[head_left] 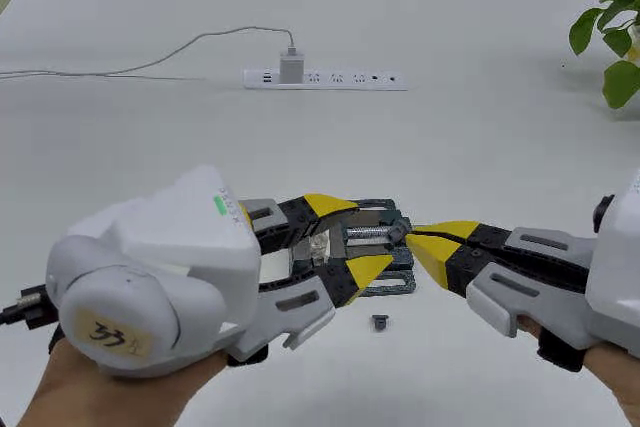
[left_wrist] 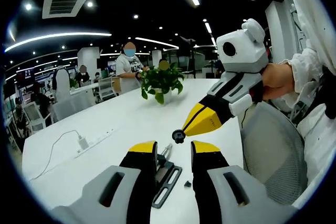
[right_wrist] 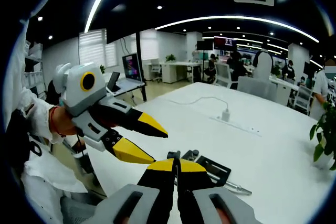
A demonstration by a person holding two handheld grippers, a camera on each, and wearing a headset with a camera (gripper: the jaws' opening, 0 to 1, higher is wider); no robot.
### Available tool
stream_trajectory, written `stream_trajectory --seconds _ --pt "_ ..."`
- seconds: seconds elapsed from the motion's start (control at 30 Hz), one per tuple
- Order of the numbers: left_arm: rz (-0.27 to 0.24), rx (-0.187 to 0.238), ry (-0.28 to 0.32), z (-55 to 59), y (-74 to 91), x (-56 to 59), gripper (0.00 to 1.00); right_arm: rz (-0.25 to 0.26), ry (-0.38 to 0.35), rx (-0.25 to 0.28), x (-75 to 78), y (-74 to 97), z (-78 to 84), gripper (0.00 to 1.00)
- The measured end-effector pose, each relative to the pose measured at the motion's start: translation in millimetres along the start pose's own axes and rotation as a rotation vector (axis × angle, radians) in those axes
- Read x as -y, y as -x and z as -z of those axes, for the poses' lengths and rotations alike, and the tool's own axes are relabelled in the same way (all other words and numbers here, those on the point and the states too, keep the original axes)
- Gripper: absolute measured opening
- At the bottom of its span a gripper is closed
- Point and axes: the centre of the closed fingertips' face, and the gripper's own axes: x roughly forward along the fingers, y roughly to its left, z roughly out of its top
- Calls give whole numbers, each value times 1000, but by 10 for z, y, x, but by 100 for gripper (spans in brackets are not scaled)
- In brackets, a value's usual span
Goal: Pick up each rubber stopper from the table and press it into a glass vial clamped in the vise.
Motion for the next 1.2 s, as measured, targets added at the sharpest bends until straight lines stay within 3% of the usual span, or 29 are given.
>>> stream_trajectory --seconds 0.23,0.53,0.93,1.2 --pt "1 32 19 -82 7 -3 14 -9 -7 19 -45 1 -76 0" --pt "11 36 27 -100 1 14 8 -24 -38 41 -83 9 -127 0" --pt "15 50 35 -134 4 22 4 -29 -54 53 -95 14 -161 0" --pt "20 66 78 -160 9 7 4 -35 -62 62 -104 25 -184 0"
